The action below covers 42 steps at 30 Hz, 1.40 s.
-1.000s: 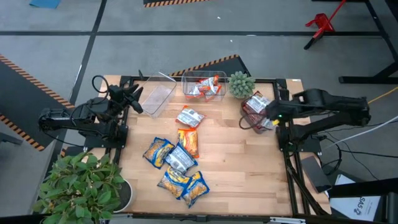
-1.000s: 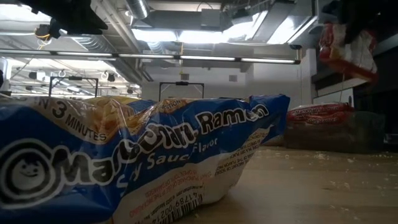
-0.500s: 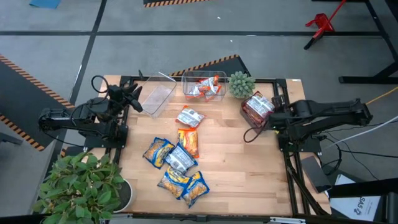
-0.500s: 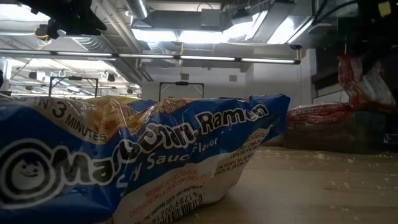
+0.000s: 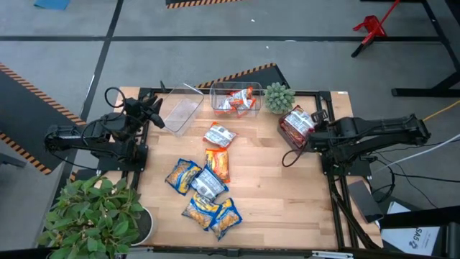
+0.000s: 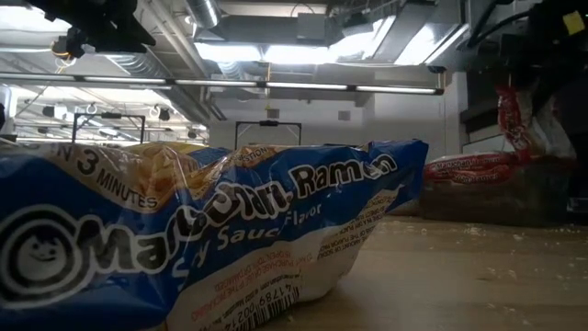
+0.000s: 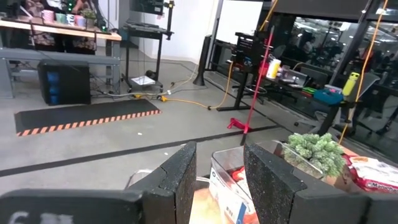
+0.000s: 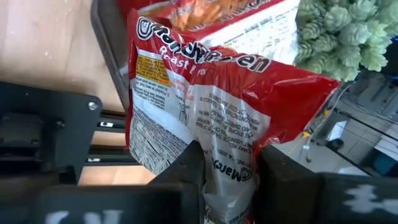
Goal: Sort Maruchan noodles
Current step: Put the red noodle pack into the transparent black bin
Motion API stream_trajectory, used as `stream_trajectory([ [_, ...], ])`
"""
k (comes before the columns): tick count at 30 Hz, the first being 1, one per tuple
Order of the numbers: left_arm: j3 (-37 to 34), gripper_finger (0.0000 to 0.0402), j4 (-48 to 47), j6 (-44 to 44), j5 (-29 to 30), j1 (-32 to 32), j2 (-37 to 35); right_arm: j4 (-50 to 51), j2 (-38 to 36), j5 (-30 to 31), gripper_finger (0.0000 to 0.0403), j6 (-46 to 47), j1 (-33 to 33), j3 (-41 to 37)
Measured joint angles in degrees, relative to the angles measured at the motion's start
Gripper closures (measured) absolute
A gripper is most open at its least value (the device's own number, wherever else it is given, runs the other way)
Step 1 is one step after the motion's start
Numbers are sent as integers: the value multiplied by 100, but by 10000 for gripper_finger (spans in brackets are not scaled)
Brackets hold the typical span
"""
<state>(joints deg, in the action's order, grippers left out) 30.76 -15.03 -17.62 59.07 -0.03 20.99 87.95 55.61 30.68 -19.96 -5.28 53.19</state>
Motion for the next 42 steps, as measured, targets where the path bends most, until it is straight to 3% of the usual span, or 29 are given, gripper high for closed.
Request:
stream_trajectory([
  [9, 0, 274, -2, 12, 4, 2, 0, -522, 0, -33, 337, -999, 2, -1],
  [16, 0, 274, -105, 5, 6, 2, 0, -580, 0, -232, 336, -1004, 4, -364],
  [23, 0, 274, -107, -170, 9, 1, 1, -874, 2, 110, 336, -1025, 4, -866],
  [34, 0, 274, -105, -176, 6, 0, 0, -1055, 2, -663, 334, -739, 4, -874],
  [42, 0, 274, -105, -176, 6, 0, 1, -1045, 2, -854, 266, -103, 4, -874],
])
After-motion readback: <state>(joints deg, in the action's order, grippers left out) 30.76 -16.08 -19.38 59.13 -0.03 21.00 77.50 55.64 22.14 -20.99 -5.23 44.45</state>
